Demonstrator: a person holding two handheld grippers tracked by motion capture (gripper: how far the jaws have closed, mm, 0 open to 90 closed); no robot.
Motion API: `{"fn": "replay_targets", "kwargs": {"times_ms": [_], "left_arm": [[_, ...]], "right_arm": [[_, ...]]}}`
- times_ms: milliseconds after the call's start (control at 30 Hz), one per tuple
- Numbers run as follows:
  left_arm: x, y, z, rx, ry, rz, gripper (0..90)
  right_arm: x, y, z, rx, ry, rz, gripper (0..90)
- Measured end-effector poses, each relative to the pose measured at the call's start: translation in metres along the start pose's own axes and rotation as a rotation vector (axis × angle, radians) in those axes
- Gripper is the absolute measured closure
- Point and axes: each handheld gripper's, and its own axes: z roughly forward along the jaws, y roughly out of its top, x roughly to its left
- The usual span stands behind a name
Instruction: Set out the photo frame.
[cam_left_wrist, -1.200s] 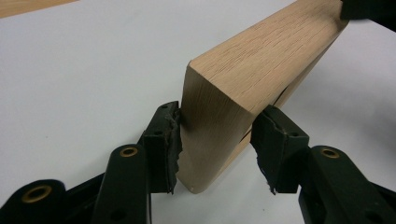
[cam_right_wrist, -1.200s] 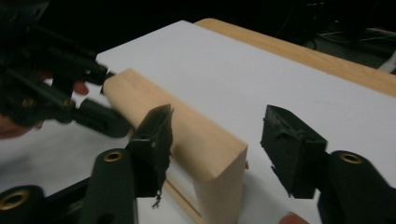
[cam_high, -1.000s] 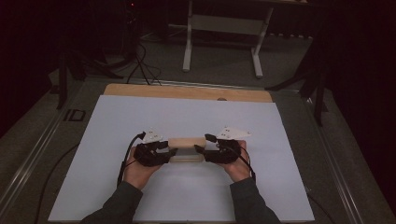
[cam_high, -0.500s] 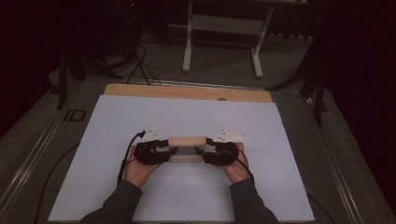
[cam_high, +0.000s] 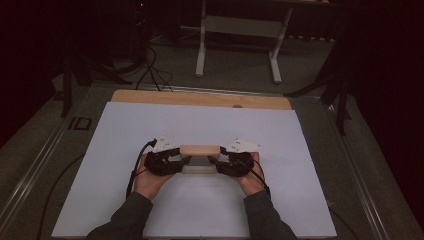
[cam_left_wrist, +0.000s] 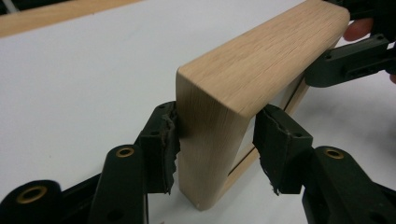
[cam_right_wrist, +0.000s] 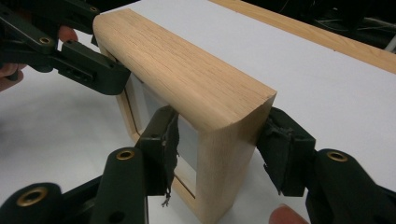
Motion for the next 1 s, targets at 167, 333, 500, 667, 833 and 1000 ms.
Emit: {"fn": "replay_targets", "kwargs": {"times_ms": [167, 333, 500, 667, 833, 1000], "left_arm": [[0.001, 0.001, 0.0, -0.007, -0.003, 0.007, 49.5], [0.003, 0.003, 0.0, -0.005, 0.0, 0.011, 49.9], [0.007, 0.006, -0.001, -0.007, 0.009, 0.017, 49.9], [0.014, 0.01, -0.001, -0.022, 0.013, 0.018, 49.4], [0.019, 0.01, 0.002, -0.029, 0.01, -0.002, 48.9], [0.022, 0.009, 0.007, -0.017, 0.009, -0.022, 48.7]], "right_arm": [[0.0, 0.002, 0.001, -0.002, 0.002, -0.006, 48.8], [0.0, 0.005, 0.003, -0.003, -0.004, -0.016, 48.4], [-0.001, 0.008, 0.007, -0.004, -0.008, -0.012, 48.4], [-0.001, 0.012, 0.012, -0.017, -0.015, 0.015, 48.3], [-0.004, 0.014, 0.016, -0.017, -0.021, 0.027, 48.2], [-0.007, 0.013, 0.022, -0.007, -0.02, 0.046, 47.3]]}}
